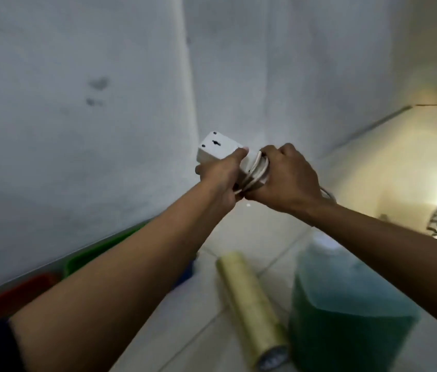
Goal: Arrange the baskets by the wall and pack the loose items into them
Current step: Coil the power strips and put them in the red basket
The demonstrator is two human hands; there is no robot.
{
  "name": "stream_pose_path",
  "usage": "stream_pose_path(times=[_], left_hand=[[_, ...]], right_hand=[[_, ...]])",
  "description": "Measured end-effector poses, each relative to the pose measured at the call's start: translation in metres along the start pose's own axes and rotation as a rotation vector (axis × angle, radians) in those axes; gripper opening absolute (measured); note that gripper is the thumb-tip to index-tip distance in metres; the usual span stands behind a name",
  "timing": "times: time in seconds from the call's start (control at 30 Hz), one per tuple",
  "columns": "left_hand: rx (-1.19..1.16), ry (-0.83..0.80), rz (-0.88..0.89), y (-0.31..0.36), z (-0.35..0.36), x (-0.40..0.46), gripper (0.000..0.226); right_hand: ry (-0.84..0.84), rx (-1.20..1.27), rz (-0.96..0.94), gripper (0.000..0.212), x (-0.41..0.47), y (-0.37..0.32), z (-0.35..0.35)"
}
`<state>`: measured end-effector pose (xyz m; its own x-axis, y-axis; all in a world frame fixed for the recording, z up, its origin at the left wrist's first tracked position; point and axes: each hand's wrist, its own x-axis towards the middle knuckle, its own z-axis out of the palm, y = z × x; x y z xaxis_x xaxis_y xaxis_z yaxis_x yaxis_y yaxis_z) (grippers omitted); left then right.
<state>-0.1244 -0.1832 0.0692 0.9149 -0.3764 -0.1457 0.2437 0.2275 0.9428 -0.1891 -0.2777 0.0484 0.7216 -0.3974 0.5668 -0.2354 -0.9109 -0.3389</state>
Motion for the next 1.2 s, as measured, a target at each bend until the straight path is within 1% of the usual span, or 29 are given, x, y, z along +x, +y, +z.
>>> stream_pose_path(times=[0.07, 0.13, 0.2, 0.27, 0.33, 0.37, 0.43, 0.53, 0.57, 0.63, 0.7, 0.87, 0.97, 1.03, 1.07, 1.1, 1.13, 1.17, 1.2], left_hand=[[-0.037, 0.120, 0.002, 0.009, -0.057, 0.007, 0.060], [-0.081, 0.204, 0.010, 0.013, -0.116, 0.011, 0.060], [-0.122, 0.279, 0.015, 0.011, -0.172, 0.014, 0.057], [-0.178, 0.389, 0.017, 0.007, -0.230, 0.013, 0.056], [-0.251, 0.497, -0.022, 0.000, -0.285, 0.007, 0.059], [-0.291, 0.539, -0.048, -0.003, -0.314, 0.003, 0.058], [-0.359, 0.594, -0.084, -0.011, -0.366, -0.007, 0.053], [-0.455, 0.676, -0.121, -0.026, -0.430, -0.024, 0.041], [-0.461, 0.721, -0.133, -0.033, -0.447, -0.028, 0.039], [-0.494, 0.823, -0.148, -0.048, -0.473, -0.035, 0.046], [-0.536, 0.887, -0.151, -0.063, -0.491, -0.039, 0.054], [-0.584, 1.006, -0.171, -0.089, -0.530, -0.042, 0.054], [-0.513, 0.992, -0.187, -0.099, -0.541, -0.038, 0.055], [-0.436, 0.947, -0.191, -0.100, -0.545, -0.032, 0.056], [-0.398, 0.941, -0.192, -0.101, -0.550, -0.027, 0.058], [-0.345, 0.944, -0.188, -0.101, -0.554, -0.023, 0.064], [-0.274, 0.961, -0.195, -0.101, -0.560, -0.020, 0.075], [-0.155, 1.016, -0.208, -0.100, -0.564, -0.019, 0.093], [0.037, 1.086, -0.215, -0.100, -0.570, -0.018, 0.108]], right_hand=[[-0.063, 0.024, -0.087, 0.076, 0.001, -0.049, 0.028], [-0.128, 0.035, -0.169, 0.074, -0.001, -0.095, 0.056], [-0.187, 0.023, -0.275, 0.080, -0.008, -0.136, 0.082], [-0.240, -0.016, -0.402, 0.090, -0.019, -0.173, 0.108], [-0.259, -0.066, -0.500, 0.095, -0.031, -0.199, 0.130], [-0.273, -0.081, -0.532, 0.093, -0.038, -0.211, 0.141], [-0.340, -0.072, -0.578, 0.082, -0.053, -0.228, 0.164], [-0.496, 0.040, -0.645, 0.061, -0.073, -0.250, 0.202], [-0.556, 0.088, -0.654, 0.055, -0.079, -0.259, 0.216], [-0.652, 0.163, -0.638, 0.046, -0.091, -0.277, 0.243], [-0.720, 0.222, -0.583, 0.044, -0.103, -0.293, 0.267], [-0.829, 0.332, -0.453, 0.043, -0.123, -0.321, 0.327], [-0.957, 0.275, -0.401, 0.044, -0.136, -0.329, 0.361], [-1.042, 0.197, -0.403, 0.055, -0.145, -0.331, 0.377], [-1.057, 0.190, -0.400, 0.060, -0.148, -0.333, 0.384], [-1.055, 0.205, -0.393, 0.061, -0.150, -0.334, 0.392], [-1.034, 0.225, -0.390, 0.060, -0.150, -0.336, 0.398], [-1.010, 0.238, -0.385, 0.058, -0.149, -0.338, 0.403], [-0.994, 0.240, -0.380, 0.057, -0.147, -0.340, 0.408]])
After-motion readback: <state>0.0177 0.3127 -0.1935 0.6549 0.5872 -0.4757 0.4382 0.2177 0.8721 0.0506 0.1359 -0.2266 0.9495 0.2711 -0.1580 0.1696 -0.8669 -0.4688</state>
